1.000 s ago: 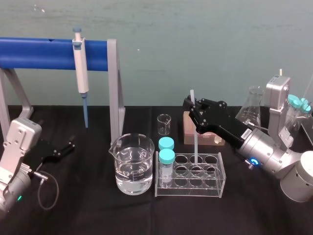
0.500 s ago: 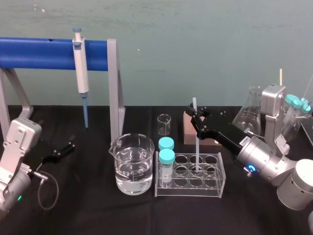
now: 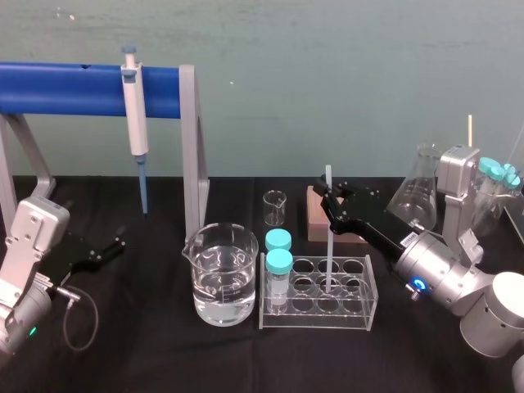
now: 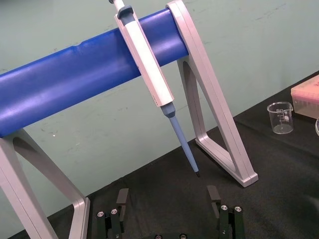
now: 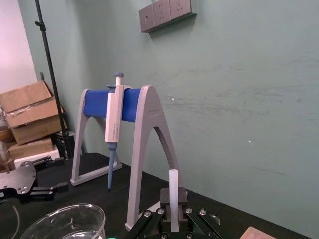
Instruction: Pick up the stirring rod with one hand, then place it down.
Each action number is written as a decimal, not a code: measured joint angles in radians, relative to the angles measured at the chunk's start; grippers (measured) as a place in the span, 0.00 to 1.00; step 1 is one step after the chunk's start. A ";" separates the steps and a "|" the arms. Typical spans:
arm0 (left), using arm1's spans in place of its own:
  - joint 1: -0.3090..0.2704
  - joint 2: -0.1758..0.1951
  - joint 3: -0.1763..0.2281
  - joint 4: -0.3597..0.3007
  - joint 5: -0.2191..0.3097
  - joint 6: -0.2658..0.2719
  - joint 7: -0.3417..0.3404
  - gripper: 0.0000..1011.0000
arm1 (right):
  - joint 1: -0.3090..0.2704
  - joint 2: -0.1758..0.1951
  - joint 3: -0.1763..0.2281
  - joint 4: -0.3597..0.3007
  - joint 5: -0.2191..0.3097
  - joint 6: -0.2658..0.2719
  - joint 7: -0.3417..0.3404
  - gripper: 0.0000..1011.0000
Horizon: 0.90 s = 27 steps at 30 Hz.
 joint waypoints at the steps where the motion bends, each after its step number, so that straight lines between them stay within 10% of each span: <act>1: 0.000 0.000 0.000 0.000 0.000 0.000 0.000 0.99 | -0.001 -0.001 0.001 0.000 0.000 0.002 -0.001 0.07; 27: 0.000 0.000 0.000 0.000 0.000 0.000 0.000 0.99 | -0.020 -0.003 0.002 -0.018 -0.019 0.018 -0.027 0.07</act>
